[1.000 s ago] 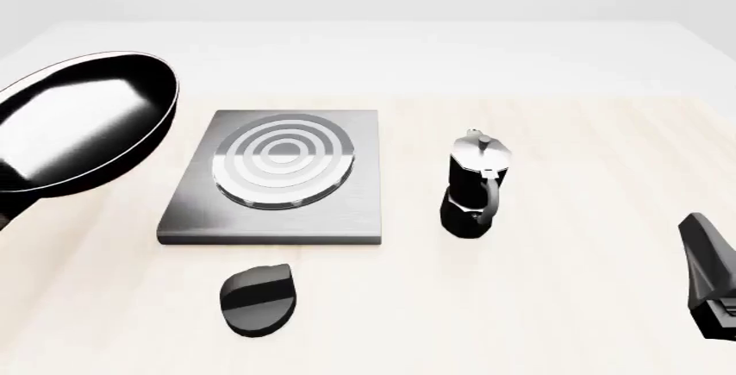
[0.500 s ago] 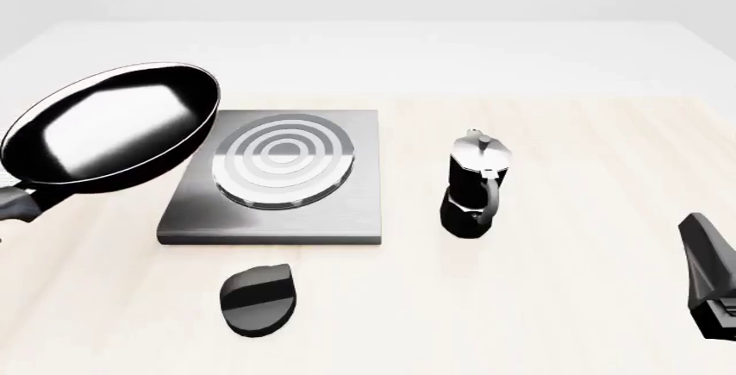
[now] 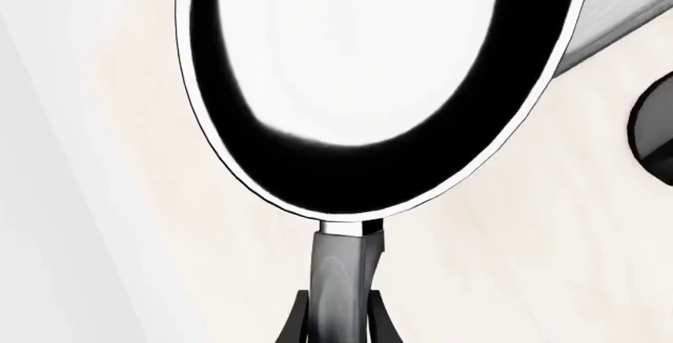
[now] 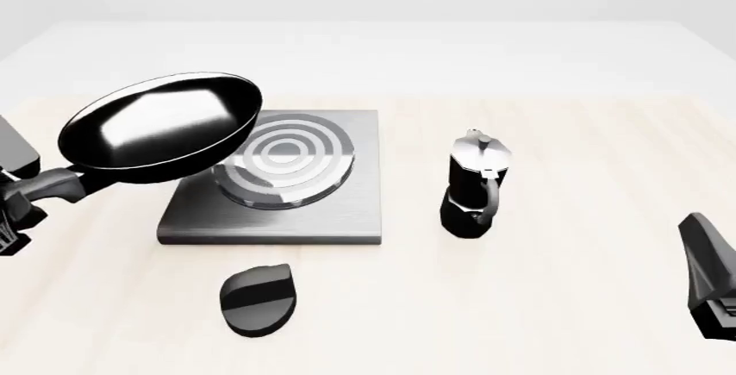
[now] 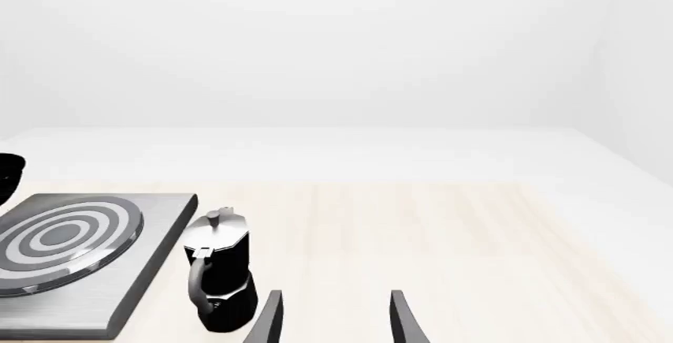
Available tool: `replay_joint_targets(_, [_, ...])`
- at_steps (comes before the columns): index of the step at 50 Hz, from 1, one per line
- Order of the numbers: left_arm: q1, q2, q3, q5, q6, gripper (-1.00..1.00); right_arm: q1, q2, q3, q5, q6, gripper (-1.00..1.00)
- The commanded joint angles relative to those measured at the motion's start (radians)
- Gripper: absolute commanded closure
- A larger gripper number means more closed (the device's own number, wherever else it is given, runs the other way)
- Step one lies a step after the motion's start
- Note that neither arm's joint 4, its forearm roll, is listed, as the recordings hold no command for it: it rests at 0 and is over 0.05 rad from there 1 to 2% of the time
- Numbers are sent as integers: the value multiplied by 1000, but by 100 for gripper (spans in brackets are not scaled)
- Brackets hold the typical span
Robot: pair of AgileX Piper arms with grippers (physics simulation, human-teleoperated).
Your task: Turn on the stove and put the frying pan on it.
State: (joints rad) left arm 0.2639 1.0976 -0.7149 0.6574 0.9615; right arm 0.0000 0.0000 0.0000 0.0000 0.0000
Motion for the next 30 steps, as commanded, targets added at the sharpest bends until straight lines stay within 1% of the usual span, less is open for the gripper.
replay_joint_targets(1, [-92,107,-13,-118,-28,100,0,0,0,0,0,-100])
replay_joint_targets(8, [-129,127,-20,-138,-19,100,0,0,0,0,0,-100])
replay_joint_targets(9, [-145,136,-30,-131,-30,100,0,0,0,0,0,-100])
replay_joint_targets(14, [-166,139,-46,-124,-34,100,0,0,0,0,0,-100])
replay_joint_targets(15, [-163,134,-38,-130,-22,100,0,0,0,0,0,-100])
replay_joint_targets(20, [-181,155,-33,-150,-16,100,0,0,0,0,0,-100])
replay_joint_targets(30, [-229,202,-47,-176,-21,100,0,0,0,0,0,-100])
